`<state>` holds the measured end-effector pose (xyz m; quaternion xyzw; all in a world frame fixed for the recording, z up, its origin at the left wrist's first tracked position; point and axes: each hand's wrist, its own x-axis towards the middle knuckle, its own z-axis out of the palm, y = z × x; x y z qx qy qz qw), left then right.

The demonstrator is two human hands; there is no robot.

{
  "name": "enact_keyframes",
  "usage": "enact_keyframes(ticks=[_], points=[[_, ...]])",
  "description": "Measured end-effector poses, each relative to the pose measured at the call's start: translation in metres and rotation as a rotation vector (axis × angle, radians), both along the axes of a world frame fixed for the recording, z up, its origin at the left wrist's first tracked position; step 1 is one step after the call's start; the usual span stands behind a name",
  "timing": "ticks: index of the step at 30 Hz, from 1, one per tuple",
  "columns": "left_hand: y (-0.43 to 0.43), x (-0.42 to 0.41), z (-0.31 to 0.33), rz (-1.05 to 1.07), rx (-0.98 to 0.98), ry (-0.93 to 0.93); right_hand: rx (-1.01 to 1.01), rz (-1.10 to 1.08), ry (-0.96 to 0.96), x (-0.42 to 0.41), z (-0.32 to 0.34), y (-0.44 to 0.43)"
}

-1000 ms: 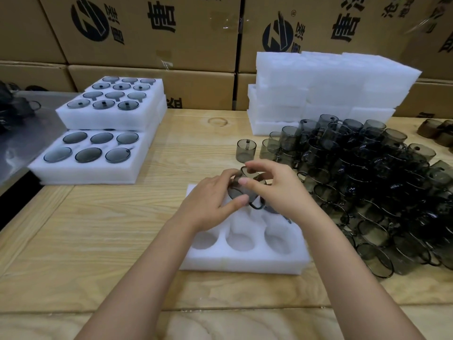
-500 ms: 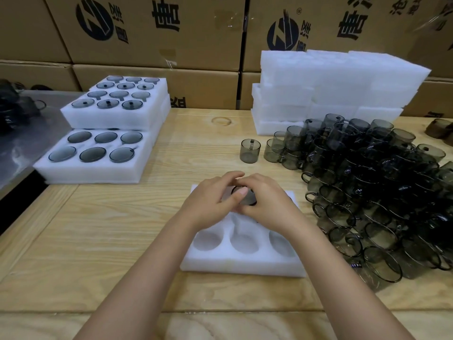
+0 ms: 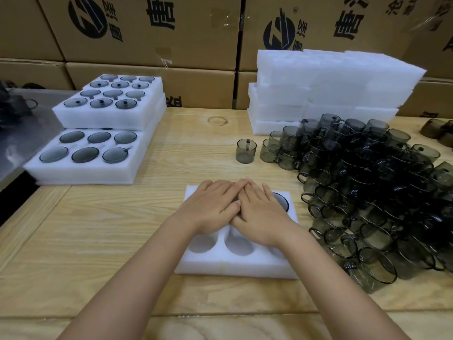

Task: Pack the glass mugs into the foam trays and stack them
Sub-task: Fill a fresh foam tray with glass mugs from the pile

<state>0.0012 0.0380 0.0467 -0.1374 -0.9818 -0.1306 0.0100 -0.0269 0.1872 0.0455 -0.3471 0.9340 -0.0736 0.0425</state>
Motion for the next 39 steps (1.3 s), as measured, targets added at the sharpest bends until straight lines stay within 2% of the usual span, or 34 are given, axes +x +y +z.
enact_keyframes(ticks=[4, 6, 10, 15, 20, 22, 27, 30, 33, 36, 39], points=[[0.001, 0.002, 0.0, 0.005, 0.005, 0.024, -0.019, -0.104, 0.065, 0.013, 0.008, 0.012], [0.001, 0.002, -0.001, 0.024, 0.009, 0.019, -0.031, -0.172, 0.22, 0.026, 0.016, 0.032], [0.001, 0.002, -0.003, 0.031, -0.021, 0.031, -0.331, -0.417, 0.559, 0.051, 0.024, 0.103], [0.001, 0.003, -0.004, 0.046, 0.016, 0.073, -0.322, -0.697, 0.54, 0.086, -0.002, 0.168], [0.0, 0.003, -0.003, 0.054, 0.126, 0.109, -0.333, -0.766, 0.488, 0.099, -0.035, 0.177], [-0.003, 0.003, -0.002, 0.098, 0.311, 0.108, -0.366, -0.806, 0.499, 0.099, -0.039, 0.172], [-0.027, 0.003, 0.001, 0.381, 1.211, 0.335, -0.393, -0.768, 0.4, 0.1, -0.031, 0.175], [-0.046, 0.015, -0.019, 0.489, 1.537, 0.204, -0.429, -0.759, 0.39, 0.104, -0.019, 0.182], [-0.052, 0.026, -0.041, 0.491, 1.638, 0.057, -0.632, -0.605, 0.419, 0.103, 0.006, 0.172], [-0.053, 0.028, -0.044, 0.435, 1.613, 0.069, -0.734, -0.398, 0.441, 0.096, 0.031, 0.13], [-0.054, 0.031, -0.043, 0.398, 1.609, 0.103, -0.782, -0.267, 0.259, 0.08, 0.045, 0.077]])
